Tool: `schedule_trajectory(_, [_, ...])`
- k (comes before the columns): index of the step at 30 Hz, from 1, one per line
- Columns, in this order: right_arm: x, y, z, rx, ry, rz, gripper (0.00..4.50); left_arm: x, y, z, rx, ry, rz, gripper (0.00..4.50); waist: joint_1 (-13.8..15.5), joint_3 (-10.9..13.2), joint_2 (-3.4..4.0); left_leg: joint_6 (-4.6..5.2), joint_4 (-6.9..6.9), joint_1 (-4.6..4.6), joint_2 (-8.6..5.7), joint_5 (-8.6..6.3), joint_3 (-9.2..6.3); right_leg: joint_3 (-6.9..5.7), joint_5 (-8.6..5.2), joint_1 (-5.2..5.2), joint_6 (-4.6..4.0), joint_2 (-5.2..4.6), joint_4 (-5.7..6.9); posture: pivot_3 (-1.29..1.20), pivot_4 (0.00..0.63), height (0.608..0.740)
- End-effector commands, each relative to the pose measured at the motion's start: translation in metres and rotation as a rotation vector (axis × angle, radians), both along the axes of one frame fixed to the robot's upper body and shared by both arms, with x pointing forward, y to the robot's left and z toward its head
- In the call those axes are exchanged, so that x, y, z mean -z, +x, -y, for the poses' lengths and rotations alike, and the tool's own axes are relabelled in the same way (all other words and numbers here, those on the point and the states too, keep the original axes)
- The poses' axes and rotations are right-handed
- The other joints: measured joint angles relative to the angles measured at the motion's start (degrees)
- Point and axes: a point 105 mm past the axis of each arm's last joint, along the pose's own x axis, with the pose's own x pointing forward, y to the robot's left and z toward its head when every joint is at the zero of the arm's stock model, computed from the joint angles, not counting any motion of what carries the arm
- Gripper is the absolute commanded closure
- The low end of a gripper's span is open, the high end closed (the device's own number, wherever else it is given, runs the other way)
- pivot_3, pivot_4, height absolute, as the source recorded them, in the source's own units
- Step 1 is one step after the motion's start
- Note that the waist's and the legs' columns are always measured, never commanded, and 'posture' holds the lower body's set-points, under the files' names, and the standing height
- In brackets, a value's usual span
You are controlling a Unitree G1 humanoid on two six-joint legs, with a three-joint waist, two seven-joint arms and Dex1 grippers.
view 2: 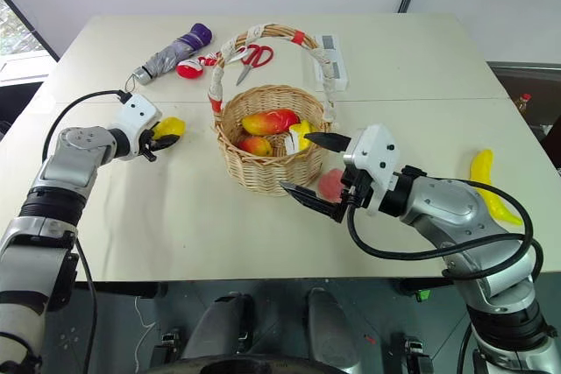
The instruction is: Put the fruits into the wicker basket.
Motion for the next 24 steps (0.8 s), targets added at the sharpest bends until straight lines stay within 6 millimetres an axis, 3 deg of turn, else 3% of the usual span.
schedule_trajectory(1, [-0.013, -0.003, 0.005, -0.004, -0.012, 0.068, 0.0, -0.058, -0.03, 0.02, 0.189, -0.168, 0.151, 2.98, -0.11, 0.01, 0.01, 0.0, -0.02, -0.03, 0.09, 0.0, -0.01, 0.03, 0.0, -0.06, 0.0, -0.03, 0.01, 0.0, 0.15, 0.74])
schedule_trajectory(4, [-0.014, 0.005, 0.019, 0.036, -0.035, 0.068, 0.0, -0.097, -0.074, 0.066, 0.414, -0.346, 0.171, 2.98, 0.47, 0.03, -0.03, 0.0, -0.01, -0.12, 0.11, 0.0, -0.07, 0.03, 0.0, -0.08, -0.01, -0.18, 0.02, 0.0, 0.15, 0.74])
schedule_trajectory(7, [-0.012, 0.015, 0.036, 0.095, -0.058, 0.059, 0.0, -0.118, -0.095, 0.116, 0.54, -0.422, 0.184, 2.98, 1.41, 0.04, -0.06, 0.0, 0.14, -0.07, 0.01, 0.0, -0.15, -0.09, 0.0, 0.16, 0.0, -0.19, -0.05, 0.0, 0.15, 0.74])
schedule_trajectory(10, [-0.008, 0.022, 0.05, 0.144, -0.065, 0.04, 0.0, -0.114, -0.092, 0.161, 0.566, -0.38, 0.201, 2.98, 1.52, 0.02, -0.07, 0.06, 0.14, 0.07, -0.07, -0.04, -0.07, -0.06, 0.0, 0.31, 0.02, -0.15, -0.1, 0.0, 0.15, 0.74])
schedule_trajectory(14, [0.0, 0.023, 0.059, 0.173, -0.079, 0.033, 0.0, -0.107, -0.082, 0.193, 0.536, -0.407, 0.169, 2.98, 0.61, 0.02, -0.07, 0.08, 0.1, 0.06, -0.13, -0.04, 0.0, -0.01, -0.01, 0.23, 0.02, 0.03, -0.1, 0.0, 0.15, 0.74])
schedule_trajectory(17, [0.002, 0.024, 0.062, 0.203, -0.066, 0.024, 0.0, -0.098, -0.084, 0.202, 0.556, -0.392, 0.148, 1.58, -0.05, 0.03, -0.05, 0.08, 0.07, 0.06, -0.08, -0.04, -0.05, 0.02, -0.02, 0.14, 0.01, 0.08, -0.03, 0.0, 0.15, 0.74])
schedule_trajectory(20, [0.013, 0.027, 0.072, 0.267, -0.074, -0.037, 0.0, -0.097, -0.072, 0.198, 0.482, -0.425, 0.136, 0.13, 0.04, 0.02, -0.03, 0.08, 0.07, 0.13, -0.05, -0.04, -0.06, 0.08, -0.01, 0.14, 0.01, 0.13, 0.05, 0.0, 0.15, 0.74])
schedule_trajectory(24, [0.031, 0.028, 0.073, 0.318, -0.089, -0.122, 0.0, -0.105, -0.084, 0.196, 0.544, -0.538, 0.121, 0.05, 0.21, 0.02, -0.03, 0.08, 0.1, 0.09, -0.06, -0.04, -0.04, 0.07, -0.01, 0.14, 0.01, 0.12, 0.07, 0.0, 0.15, 0.74])
